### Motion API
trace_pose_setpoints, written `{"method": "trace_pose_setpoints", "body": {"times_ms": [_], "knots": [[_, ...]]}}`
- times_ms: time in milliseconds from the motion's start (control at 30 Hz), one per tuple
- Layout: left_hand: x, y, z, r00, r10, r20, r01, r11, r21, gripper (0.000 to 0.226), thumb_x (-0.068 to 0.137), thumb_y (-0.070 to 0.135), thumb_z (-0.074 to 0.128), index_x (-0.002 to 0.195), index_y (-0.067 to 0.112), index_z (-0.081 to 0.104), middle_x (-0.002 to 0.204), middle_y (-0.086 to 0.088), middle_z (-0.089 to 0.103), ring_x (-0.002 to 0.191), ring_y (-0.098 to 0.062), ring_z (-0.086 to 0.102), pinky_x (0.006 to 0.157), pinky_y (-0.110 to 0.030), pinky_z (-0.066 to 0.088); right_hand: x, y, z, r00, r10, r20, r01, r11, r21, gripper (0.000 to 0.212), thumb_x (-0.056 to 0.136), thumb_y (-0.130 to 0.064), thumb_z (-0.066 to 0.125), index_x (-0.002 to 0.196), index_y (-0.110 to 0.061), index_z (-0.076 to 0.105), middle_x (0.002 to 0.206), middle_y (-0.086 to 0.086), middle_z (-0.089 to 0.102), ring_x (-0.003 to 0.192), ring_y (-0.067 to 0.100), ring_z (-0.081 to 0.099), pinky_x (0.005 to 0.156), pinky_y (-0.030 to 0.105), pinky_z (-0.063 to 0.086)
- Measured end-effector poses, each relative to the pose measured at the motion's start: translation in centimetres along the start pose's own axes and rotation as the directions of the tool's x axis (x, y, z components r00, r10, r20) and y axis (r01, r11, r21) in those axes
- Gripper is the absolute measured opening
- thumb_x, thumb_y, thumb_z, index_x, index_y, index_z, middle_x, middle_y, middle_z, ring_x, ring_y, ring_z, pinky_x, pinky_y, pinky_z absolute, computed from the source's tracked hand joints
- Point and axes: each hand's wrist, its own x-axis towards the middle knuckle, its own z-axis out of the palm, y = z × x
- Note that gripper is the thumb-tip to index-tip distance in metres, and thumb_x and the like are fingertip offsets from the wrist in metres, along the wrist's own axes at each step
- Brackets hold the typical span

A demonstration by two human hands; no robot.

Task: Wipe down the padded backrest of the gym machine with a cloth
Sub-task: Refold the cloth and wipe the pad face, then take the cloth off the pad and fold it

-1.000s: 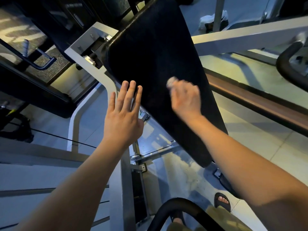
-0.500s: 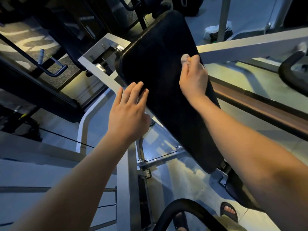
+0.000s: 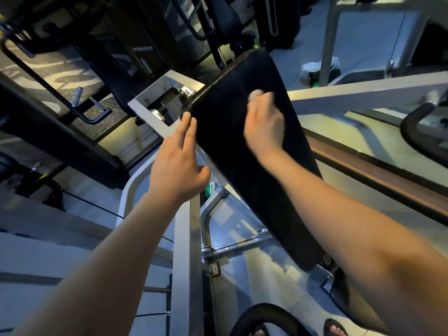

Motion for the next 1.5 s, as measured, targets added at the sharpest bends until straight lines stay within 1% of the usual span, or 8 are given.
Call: {"method": "trace_pose_setpoints", "body": {"times_ms": [133,333,567,733,933,1133,1333,1500], "knots": [[0.1,0.1,-0.1,1.000,-0.025,-0.002,0.025,0.995,-0.098,0.097,0.085,0.030,0.065,0.165,0.019,0.012,0.172,0.006,0.002,0.150,-0.020,0.028,0.119,-0.033,0.031,-3.2,0.3,-0.5,0.756,-0.642,0.130,0.630,0.766,0.127,0.019,0.098,-0.016,0.051,0.117,-0.019,0.046,0.081,0.008,0.060,0.068,0.031,0.054,0.060,0.046,0.038],[-0.4,0.5,-0.7,0.997,-0.069,0.023,0.073,0.971,-0.229,0.091,0.091,0.019,0.059,0.165,0.028,0.006,0.170,0.017,-0.004,0.148,-0.013,0.029,0.092,-0.023,0.041,5.4,1.7,-2.3,0.996,0.054,0.071,-0.055,0.998,0.014,0.026,0.105,-0.021,0.037,0.117,0.000,0.046,0.100,0.024,0.069,0.089,0.044,0.065,0.075,0.048,0.046],[-3.4,-0.1,-0.2,0.946,-0.323,0.011,0.311,0.900,-0.306,0.072,0.093,0.013,0.057,0.159,0.015,0.028,0.163,0.005,0.020,0.151,-0.017,0.023,0.114,-0.026,0.026,-1.4,-1.9,-1.2,0.657,-0.722,0.216,0.724,0.684,0.085,0.025,0.098,-0.014,0.046,0.118,-0.020,0.059,0.073,0.001,0.052,0.067,0.030,0.052,0.063,0.038,0.027],[-6.2,-0.4,0.0,0.915,-0.403,0.027,0.394,0.876,-0.278,0.060,0.093,0.013,0.059,0.150,0.012,0.041,0.153,-0.002,0.034,0.142,-0.022,0.027,0.105,-0.026,0.026,4.4,-2.9,-1.4,0.992,-0.129,0.000,0.128,0.983,0.129,0.016,0.102,-0.023,0.042,0.110,-0.010,0.049,0.092,0.011,0.068,0.084,0.034,0.063,0.073,0.042,0.042],[-7.8,-0.2,0.1,0.893,-0.447,0.062,0.446,0.854,-0.270,0.052,0.092,0.014,0.059,0.143,0.014,0.049,0.148,-0.002,0.040,0.141,-0.021,0.029,0.104,-0.027,0.026,-4.0,-3.2,-0.5,0.547,-0.826,0.135,0.807,0.563,0.176,0.024,0.091,-0.006,0.056,0.113,-0.016,0.057,0.080,0.004,0.053,0.068,0.026,0.046,0.064,0.036,0.026],[-10.1,0.0,-0.4,0.880,-0.468,0.075,0.466,0.823,-0.325,0.043,0.094,0.014,0.056,0.137,0.011,0.055,0.141,-0.004,0.047,0.138,-0.023,0.031,0.103,-0.027,0.026,3.0,-6.5,-2.0,0.853,-0.521,0.032,0.520,0.854,0.034,0.018,0.100,-0.021,0.047,0.117,-0.019,0.052,0.087,0.009,0.059,0.076,0.033,0.054,0.066,0.043,0.039],[-13.7,-0.9,-0.8,0.858,-0.491,0.149,0.508,0.771,-0.384,0.036,0.098,0.017,0.053,0.133,0.017,0.058,0.139,0.001,0.049,0.139,-0.019,0.034,0.100,-0.026,0.029,-3.4,-5.2,-3.0,0.579,-0.755,0.306,0.787,0.617,0.032,0.021,0.098,-0.019,0.056,0.119,-0.015,0.056,0.084,0.006,0.060,0.070,0.031,0.054,0.062,0.036,0.029],[-18.4,-1.8,-1.0,0.846,-0.489,0.211,0.518,0.662,-0.543,0.031,0.098,0.017,0.052,0.127,0.018,0.063,0.120,0.008,0.055,0.113,-0.010,0.054,0.093,-0.024,0.037,-9.7,-5.7,-6.6,0.482,-0.512,0.711,0.500,0.827,0.256,0.015,0.103,-0.036,0.052,0.107,-0.024,0.059,0.088,-0.005,0.064,0.078,0.017,0.062,0.067,0.038,0.052]]}}
